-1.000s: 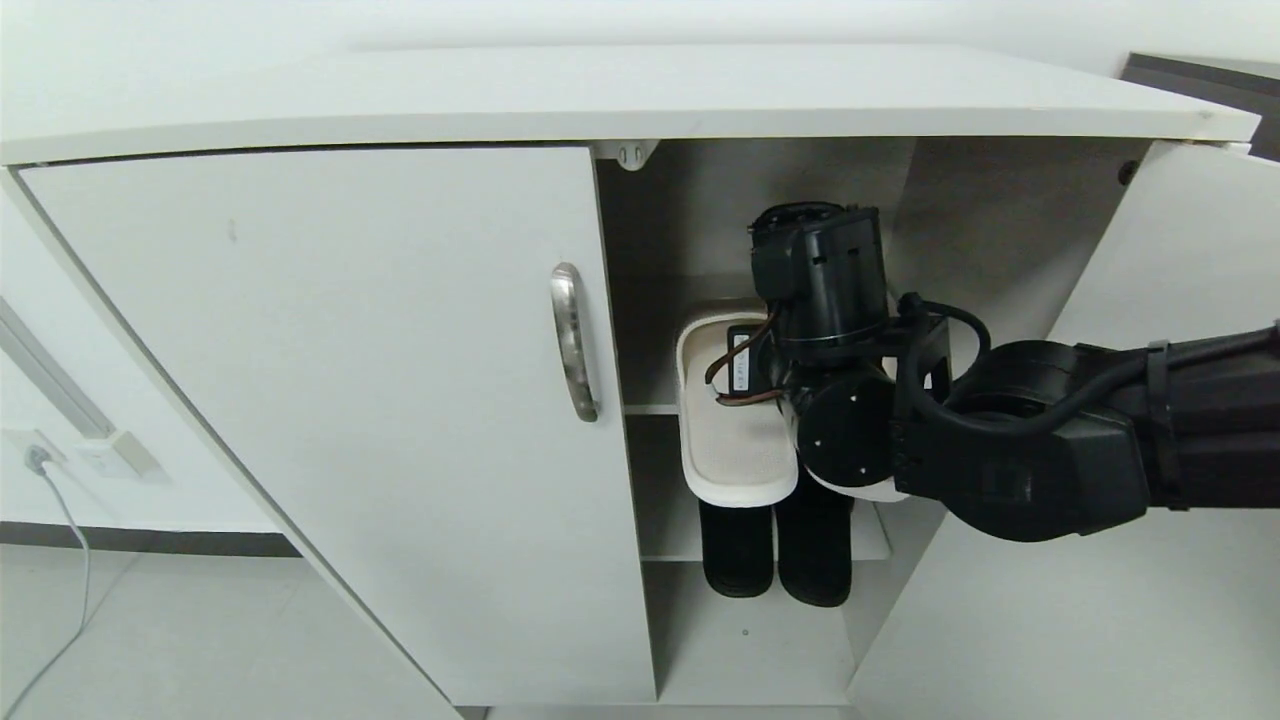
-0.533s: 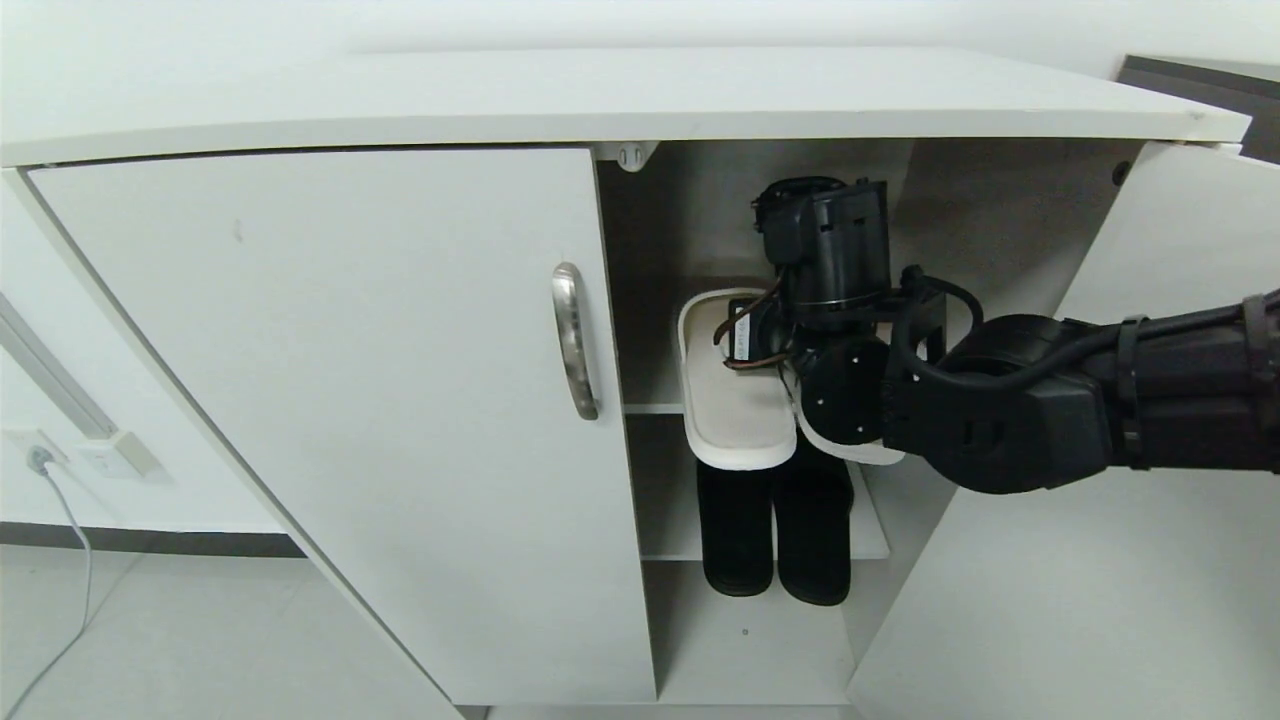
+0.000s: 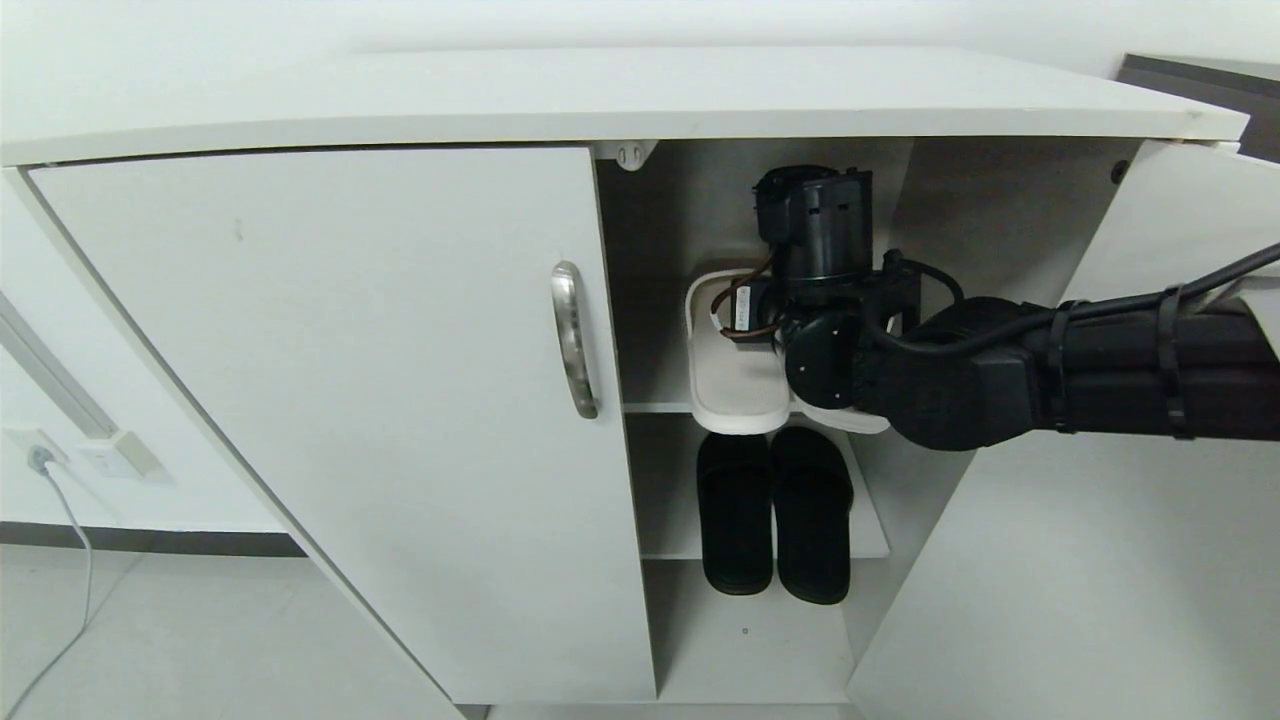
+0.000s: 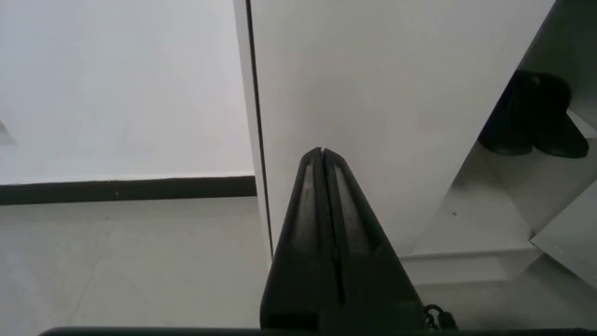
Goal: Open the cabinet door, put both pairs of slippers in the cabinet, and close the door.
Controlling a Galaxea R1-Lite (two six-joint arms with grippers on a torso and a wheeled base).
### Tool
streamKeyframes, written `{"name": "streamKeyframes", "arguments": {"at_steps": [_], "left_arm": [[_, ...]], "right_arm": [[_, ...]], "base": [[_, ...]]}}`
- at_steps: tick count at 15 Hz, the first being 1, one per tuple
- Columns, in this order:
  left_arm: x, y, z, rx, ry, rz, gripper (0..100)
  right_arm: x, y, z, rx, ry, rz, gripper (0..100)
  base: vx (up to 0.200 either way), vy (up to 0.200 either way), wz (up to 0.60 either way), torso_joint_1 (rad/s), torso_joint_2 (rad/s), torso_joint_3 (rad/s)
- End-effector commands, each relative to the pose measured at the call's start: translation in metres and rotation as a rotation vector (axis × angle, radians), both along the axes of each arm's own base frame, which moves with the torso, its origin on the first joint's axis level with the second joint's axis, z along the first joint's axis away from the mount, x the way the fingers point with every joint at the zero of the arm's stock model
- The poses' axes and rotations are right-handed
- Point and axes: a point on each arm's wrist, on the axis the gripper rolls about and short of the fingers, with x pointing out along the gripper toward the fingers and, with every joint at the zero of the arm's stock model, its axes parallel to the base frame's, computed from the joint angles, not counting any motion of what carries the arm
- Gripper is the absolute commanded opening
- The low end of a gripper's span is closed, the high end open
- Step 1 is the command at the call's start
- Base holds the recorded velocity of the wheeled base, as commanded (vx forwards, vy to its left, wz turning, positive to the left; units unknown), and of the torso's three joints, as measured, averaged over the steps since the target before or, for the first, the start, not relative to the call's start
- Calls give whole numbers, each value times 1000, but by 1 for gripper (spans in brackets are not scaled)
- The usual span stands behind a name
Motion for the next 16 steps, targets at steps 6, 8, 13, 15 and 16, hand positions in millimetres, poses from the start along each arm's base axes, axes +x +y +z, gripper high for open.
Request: {"name": "streamKeyframes", "arguments": {"at_steps": [6,8,13,15,16], "left_arm": [[0,0,0,-2,0,21,0],[0,0,0,-8,0,21,0],[0,0,0,-9,0,21,0],[0,0,0,-11,0,21,0],[0,0,0,-11,0,21,0]], "right_arm": [[8,0,-9,-18,13,-12,0],[9,0,-9,-21,14,-14,0],[11,2,-12,-27,17,-15,100],[11,1,-13,-31,20,-15,100],[8,1,-13,-31,22,-12,100]], "base": [[0,0,0,0,0,0],[0,0,0,0,0,0],[0,0,0,0,0,0],[0,0,0,0,0,0],[0,0,0,0,0,0]]}}
